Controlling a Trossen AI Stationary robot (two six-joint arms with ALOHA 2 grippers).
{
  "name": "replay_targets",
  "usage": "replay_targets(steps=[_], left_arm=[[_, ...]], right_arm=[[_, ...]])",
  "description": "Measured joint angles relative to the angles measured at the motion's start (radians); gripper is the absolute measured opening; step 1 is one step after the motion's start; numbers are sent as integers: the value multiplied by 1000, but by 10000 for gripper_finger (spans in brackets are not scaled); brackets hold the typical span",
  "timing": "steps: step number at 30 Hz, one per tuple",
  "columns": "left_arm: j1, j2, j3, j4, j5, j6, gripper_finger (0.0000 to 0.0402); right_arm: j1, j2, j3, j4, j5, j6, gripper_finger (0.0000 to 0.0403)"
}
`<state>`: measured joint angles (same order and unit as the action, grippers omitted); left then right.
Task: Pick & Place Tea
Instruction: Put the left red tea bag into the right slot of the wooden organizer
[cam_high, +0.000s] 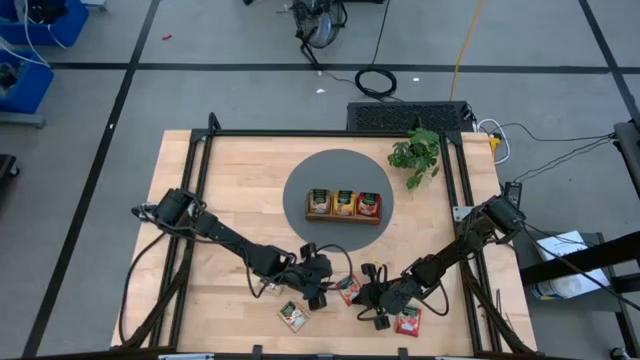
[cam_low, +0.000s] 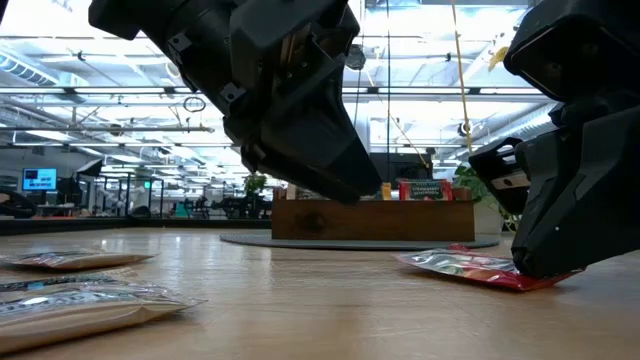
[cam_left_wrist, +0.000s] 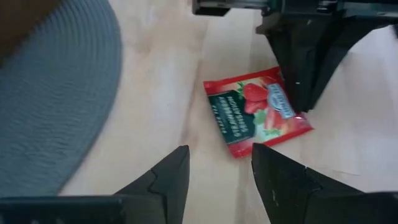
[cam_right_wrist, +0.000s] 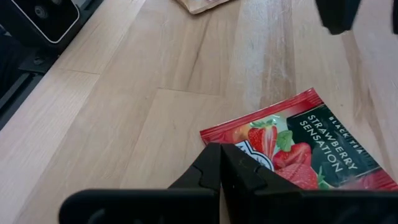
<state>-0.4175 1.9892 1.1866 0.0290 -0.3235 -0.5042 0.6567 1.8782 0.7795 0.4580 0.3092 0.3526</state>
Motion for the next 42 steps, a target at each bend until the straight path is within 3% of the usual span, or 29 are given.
replay_targets(steps=[6,13,25,36,42], left_arm=[[-2,0,0,-1,-27,75,175],[-5,0,0,-1,-18,-15,175],[52,1,0,-2,22,-81,175],[131,79,4,17,331,-19,175],[138,100,3,76,403,14,175]], right_arm=[[0,0,0,-10,2,6,0],[-1,0,0,-18,49,5,0],[-22,48,0,-32,25,49,0],[-63,101,-1,-26,-59,88,0],[-65,102,-40,55,-77,98,0]])
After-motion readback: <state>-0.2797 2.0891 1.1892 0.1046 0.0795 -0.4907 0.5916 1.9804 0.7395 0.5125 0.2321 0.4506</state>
